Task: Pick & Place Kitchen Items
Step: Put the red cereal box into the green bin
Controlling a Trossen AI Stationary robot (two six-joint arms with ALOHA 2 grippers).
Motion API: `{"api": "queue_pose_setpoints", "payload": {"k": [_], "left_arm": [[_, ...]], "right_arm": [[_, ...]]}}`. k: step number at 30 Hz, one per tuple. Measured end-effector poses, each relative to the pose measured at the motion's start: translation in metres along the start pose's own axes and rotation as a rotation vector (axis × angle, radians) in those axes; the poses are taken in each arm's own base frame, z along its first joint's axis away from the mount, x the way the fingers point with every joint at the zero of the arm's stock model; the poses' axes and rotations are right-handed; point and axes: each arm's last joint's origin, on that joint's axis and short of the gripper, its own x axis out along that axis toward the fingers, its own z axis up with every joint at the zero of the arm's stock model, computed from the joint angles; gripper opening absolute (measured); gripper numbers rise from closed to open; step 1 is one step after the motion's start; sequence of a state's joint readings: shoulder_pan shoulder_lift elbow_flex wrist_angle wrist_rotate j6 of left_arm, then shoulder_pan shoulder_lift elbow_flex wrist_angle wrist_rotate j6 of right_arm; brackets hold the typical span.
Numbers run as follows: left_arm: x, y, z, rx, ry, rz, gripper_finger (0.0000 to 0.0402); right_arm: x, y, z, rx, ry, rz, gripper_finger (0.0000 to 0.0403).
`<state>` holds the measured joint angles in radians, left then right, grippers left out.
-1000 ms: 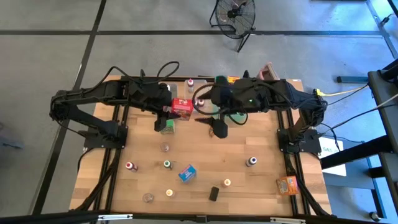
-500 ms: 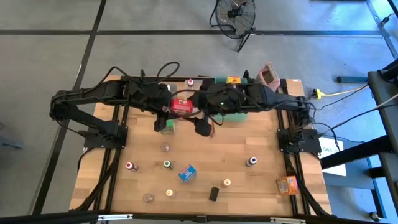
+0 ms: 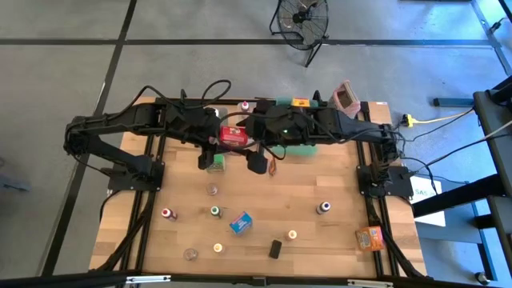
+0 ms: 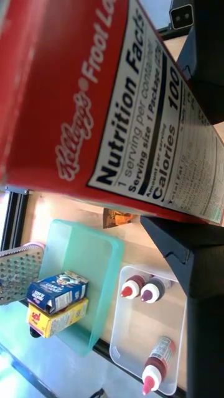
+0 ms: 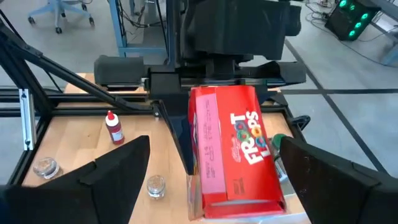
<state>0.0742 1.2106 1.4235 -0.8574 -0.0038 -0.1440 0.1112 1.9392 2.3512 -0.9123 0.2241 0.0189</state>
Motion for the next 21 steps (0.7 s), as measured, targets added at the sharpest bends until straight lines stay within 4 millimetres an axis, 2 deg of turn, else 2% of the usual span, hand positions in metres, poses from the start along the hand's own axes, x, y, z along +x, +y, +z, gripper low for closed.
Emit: {"api": "queue_pose_setpoints", "payload": {"k": [4,14,21], "left_arm": [[0.000,0.000,0.000,0.000,0.001,-0.002,0.0196],[0.000,0.000,0.000,0.000,0.001,-0.003,0.0196],[0.000,0.000,0.000,0.000,0.001,-0.003,0.0196]], "right_arm": [[0.011,0.002,-0.004,-0.006,0.023,0.000,0.0362],[0.020,0.001,-0.007,-0.006,0.043,0.015,0.0361],[0.021,-0.005,-0.006,0.005,0.035,0.004,0.0329]]}}
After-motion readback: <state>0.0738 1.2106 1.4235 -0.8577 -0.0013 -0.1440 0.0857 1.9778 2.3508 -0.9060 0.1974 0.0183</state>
